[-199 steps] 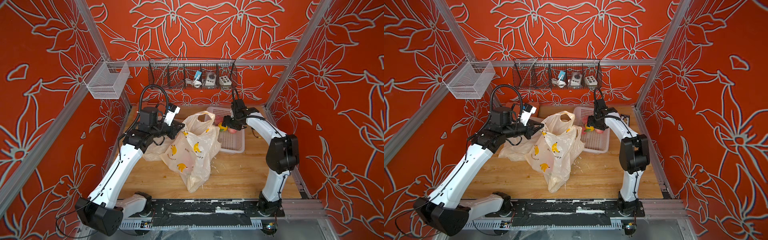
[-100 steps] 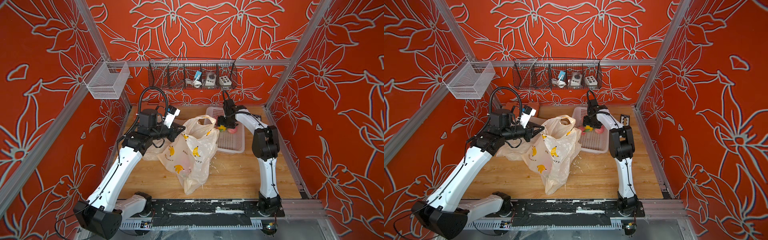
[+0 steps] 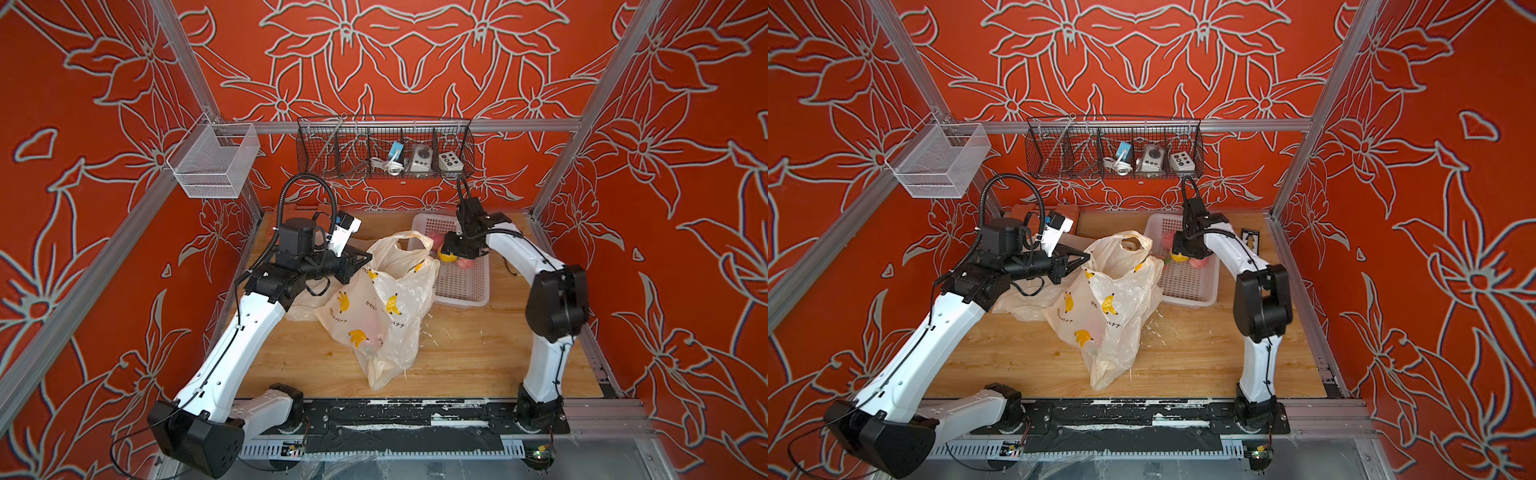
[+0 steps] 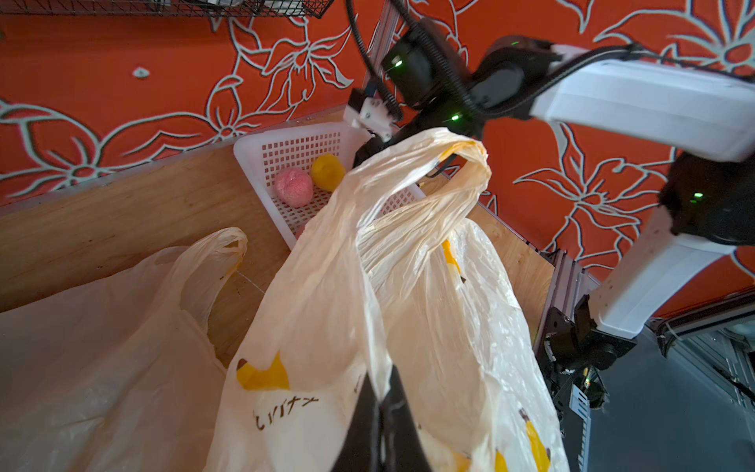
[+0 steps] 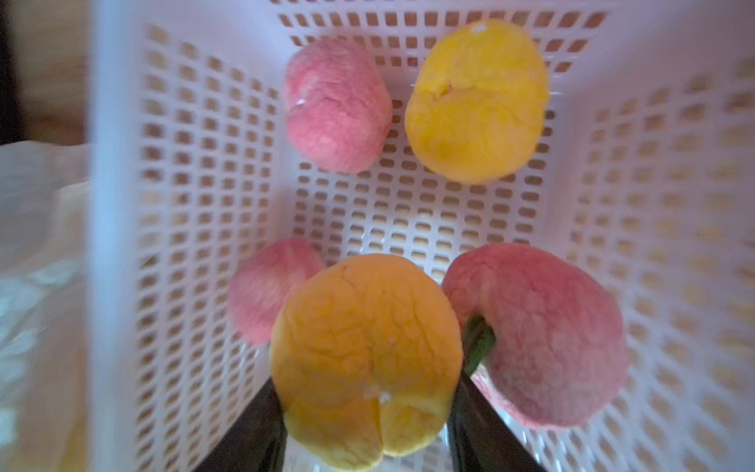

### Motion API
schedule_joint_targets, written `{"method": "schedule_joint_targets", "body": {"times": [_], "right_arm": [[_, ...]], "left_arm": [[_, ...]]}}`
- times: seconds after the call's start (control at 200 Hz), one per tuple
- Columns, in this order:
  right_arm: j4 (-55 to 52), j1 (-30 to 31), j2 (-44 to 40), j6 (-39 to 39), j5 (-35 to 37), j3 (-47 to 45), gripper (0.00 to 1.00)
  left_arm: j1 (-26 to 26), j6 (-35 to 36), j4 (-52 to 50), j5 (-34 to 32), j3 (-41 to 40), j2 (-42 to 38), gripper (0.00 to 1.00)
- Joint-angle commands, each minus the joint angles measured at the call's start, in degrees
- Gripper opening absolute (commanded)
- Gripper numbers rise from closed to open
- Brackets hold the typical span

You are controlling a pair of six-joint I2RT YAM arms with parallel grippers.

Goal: Place the peach into a plastic bag & tie a knot
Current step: Pick up the peaches from the basket, then place the peaches in the basket.

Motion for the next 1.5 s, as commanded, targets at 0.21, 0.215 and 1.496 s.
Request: {"method": "schedule_joint_targets", "body": {"times": [0.21, 0.215, 1.496], "right_arm": [[-8.4, 8.0, -34.5, -5.1, -5.4, -11.7, 0.36], [-8.5, 8.1, -34.7, -5.0, -5.2, -11.7, 0.36], [-5.6, 1.8, 7.1, -5.5, 9.2, 8.7, 0.76]], "left_arm": [[-2.3, 1.3, 0.6, 2.0, 1.6, 3.2, 0.0], [-2.3, 1.4, 0.6, 1.9, 1.7, 3.3, 0.0], [-1.9, 5.3, -2.5, -0.6, 1.2, 1.2, 0.0]]}}
